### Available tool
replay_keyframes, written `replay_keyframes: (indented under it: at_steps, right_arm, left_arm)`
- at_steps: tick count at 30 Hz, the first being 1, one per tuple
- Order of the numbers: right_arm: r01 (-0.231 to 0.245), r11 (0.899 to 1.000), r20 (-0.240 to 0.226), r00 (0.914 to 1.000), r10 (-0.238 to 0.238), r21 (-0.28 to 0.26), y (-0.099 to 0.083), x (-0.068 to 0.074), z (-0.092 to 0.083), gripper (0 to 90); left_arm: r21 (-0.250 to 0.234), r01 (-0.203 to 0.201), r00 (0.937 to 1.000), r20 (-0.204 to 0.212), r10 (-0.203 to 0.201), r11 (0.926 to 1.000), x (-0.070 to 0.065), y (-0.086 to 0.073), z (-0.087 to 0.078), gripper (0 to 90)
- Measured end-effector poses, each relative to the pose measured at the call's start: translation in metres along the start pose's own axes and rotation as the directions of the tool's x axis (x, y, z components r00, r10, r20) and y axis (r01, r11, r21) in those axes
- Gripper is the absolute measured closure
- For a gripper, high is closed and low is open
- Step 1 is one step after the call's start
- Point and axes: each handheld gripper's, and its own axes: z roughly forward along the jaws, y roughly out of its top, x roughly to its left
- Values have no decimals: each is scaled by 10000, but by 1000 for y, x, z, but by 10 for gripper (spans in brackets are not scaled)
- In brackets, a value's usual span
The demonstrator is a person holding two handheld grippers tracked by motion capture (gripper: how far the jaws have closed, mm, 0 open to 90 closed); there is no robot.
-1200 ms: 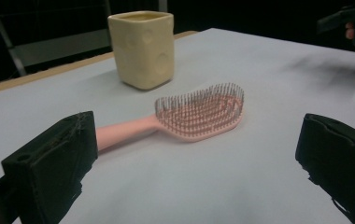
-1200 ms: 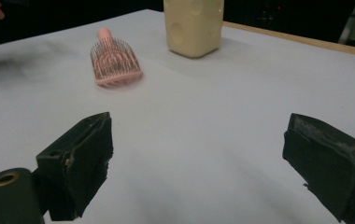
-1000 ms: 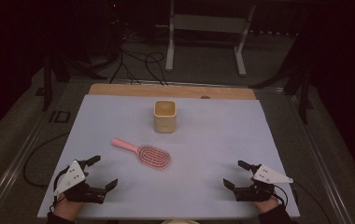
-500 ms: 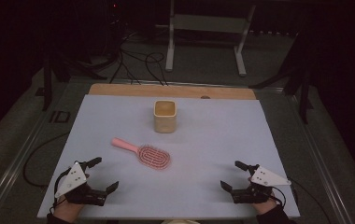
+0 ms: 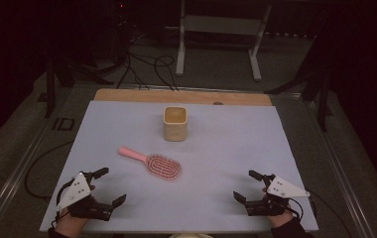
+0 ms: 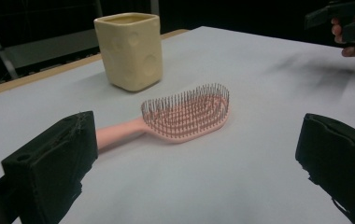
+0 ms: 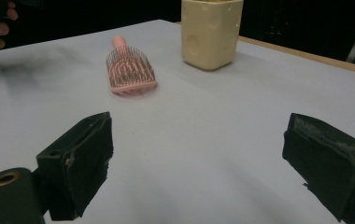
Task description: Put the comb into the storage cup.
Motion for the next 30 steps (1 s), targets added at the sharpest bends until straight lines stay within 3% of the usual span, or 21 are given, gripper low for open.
replay_keyframes:
  at_steps: [8, 30]
  right_arm:
    - [15, 9999, 90, 10000, -14, -149, 1, 1, -1, 86]
    - [-193, 9994, 137, 9997, 197, -273, 2, 1, -1, 87]
  left_arm:
    - [-67, 32, 9999, 160, -31, 10000, 2, 11, -3, 1]
    - [84, -411, 9983, 424, 408, 9991, 8, 43, -13, 1]
